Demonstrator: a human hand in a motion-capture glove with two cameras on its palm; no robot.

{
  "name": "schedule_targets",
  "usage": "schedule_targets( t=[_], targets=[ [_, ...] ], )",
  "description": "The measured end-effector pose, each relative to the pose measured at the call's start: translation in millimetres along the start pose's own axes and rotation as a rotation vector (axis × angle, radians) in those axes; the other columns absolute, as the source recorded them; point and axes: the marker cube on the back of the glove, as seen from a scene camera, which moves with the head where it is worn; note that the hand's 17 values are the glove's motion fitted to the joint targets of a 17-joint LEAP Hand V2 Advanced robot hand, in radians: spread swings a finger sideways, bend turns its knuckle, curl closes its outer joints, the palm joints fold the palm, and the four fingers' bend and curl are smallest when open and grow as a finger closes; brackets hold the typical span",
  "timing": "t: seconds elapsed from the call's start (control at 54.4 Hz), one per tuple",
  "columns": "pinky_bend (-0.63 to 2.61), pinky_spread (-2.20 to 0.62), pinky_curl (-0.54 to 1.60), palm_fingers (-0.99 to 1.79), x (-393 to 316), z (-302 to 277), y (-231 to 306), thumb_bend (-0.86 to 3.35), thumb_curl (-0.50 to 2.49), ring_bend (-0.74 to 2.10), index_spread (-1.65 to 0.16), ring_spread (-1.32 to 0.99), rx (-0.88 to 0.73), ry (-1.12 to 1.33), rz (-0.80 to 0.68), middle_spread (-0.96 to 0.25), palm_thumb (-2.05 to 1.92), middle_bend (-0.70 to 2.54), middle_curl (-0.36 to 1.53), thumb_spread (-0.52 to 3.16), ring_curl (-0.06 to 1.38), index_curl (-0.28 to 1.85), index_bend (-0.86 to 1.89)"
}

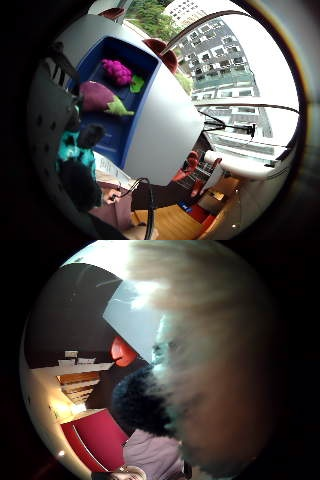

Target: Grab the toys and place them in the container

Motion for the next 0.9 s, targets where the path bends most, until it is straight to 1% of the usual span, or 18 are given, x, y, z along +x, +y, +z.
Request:
schedule_targets(
  t=[0.037,0.074,0.165,0.184,0.221,0.239,0.294,0.349,0.368,0.405,0.46,0.552,0.588,0.644,0.717,0.772,0.864,0.901],
  targets=[
    [1.15,-0.37,0.47,0.76,-3.9,-0.9,0.6,-0.05,0.85,1.41,-0.30,-0.32,-0.002,-0.024,-0.028,-0.32,0.38,0.91,0.81,0.92,0.59,0.92,0.25],
    [1.13,-0.37,0.47,0.76,-6.6,-1.3,-1.2,-0.04,0.82,1.40,-0.30,-0.32,-0.004,-0.045,-0.002,-0.32,0.37,0.91,0.81,0.96,0.58,0.93,0.23],
    [1.09,-0.35,0.44,0.70,-6.2,1.8,-12.8,-0.03,0.76,1.36,-0.30,-0.32,-0.024,-0.055,0.220,-0.33,0.31,0.88,0.80,1.06,0.56,0.93,0.15],
    [1.07,-0.35,0.44,0.66,-6.8,3.3,-13.6,-0.05,0.73,1.35,-0.30,-0.32,-0.034,-0.049,0.225,-0.33,0.27,0.90,0.80,1.09,0.56,0.92,0.12],
    [1.06,-0.34,0.44,0.61,-6.7,7.1,-11.0,-0.06,0.69,1.33,-0.29,-0.32,-0.055,-0.018,0.129,-0.32,0.21,0.92,0.80,1.13,0.55,0.90,0.09],
    [1.06,-0.33,0.43,0.54,-6.2,9.0,-8.6,-0.08,0.67,1.33,-0.28,-0.32,-0.062,-0.006,0.057,-0.32,0.15,0.91,0.80,1.13,0.55,0.88,0.05],
    [1.09,-0.27,0.47,0.03,-3.6,12.6,-3.9,-0.12,0.60,1.22,-0.24,-0.30,-0.071,-0.011,-0.079,-0.30,-0.02,0.80,0.76,1.10,0.55,0.85,0.04],
    [1.13,-0.20,0.46,-0.26,-4.9,14.9,-5.0,-0.10,0.56,1.07,-0.22,-0.26,-0.067,-0.018,-0.073,-0.25,-0.08,0.63,0.70,1.08,0.50,0.77,0.04],
    [1.12,-0.20,0.44,-0.13,-6.3,15.5,-6.2,-0.09,0.54,1.07,-0.22,-0.27,-0.065,-0.015,-0.054,-0.25,-0.07,0.65,0.70,1.07,0.49,0.75,0.06],
    [1.13,-0.15,0.42,-0.33,-5.7,17.3,-7.7,-0.10,0.52,0.96,-0.21,-0.23,-0.062,0.006,-0.015,-0.20,-0.10,0.51,0.64,1.06,0.44,0.70,0.04],
    [1.12,-0.11,0.41,-0.34,-6.0,18.6,-9.0,-0.10,0.48,0.89,-0.19,-0.20,-0.060,0.013,0.028,-0.16,-0.11,0.41,0.59,1.04,0.40,0.63,0.03],
    [1.08,-0.06,0.39,-0.35,3.5,17.5,-2.1,-0.09,0.43,0.78,-0.18,-0.15,-0.053,-0.041,-0.076,-0.12,-0.11,0.28,0.53,1.03,0.36,0.54,0.03],
    [1.05,-0.05,0.38,-0.33,6.7,17.9,-1.1,-0.09,0.41,0.75,-0.18,-0.13,-0.050,-0.040,-0.074,-0.11,-0.11,0.25,0.52,1.02,0.34,0.50,0.03],
    [1.01,-0.04,0.37,-0.31,7.5,18.6,-1.4,-0.09,0.39,0.71,-0.18,-0.12,-0.051,-0.030,-0.017,-0.09,-0.11,0.21,0.50,1.02,0.33,0.46,0.03],
    [0.97,-0.03,0.35,-0.28,13.7,22.0,-4.8,-0.09,0.36,0.67,-0.18,-0.10,-0.062,0.033,0.166,-0.07,-0.11,0.18,0.48,1.02,0.32,0.40,0.03],
    [0.94,-0.02,0.35,-0.26,17.8,23.7,-4.1,-0.08,0.35,0.65,-0.17,-0.09,-0.064,0.039,0.210,-0.07,-0.10,0.18,0.47,1.02,0.31,0.37,0.03],
    [0.91,-0.01,0.34,-0.24,12.4,24.9,-0.3,-0.08,0.32,0.62,-0.17,-0.08,-0.055,-0.015,0.105,-0.05,-0.10,0.17,0.45,1.03,0.30,0.32,0.05],
    [0.90,-0.01,0.33,-0.23,16.7,27.2,0.7,-0.08,0.31,0.61,-0.17,-0.08,-0.056,0.011,0.100,-0.04,-0.10,0.17,0.44,1.03,0.30,0.30,0.05]
  ],
)
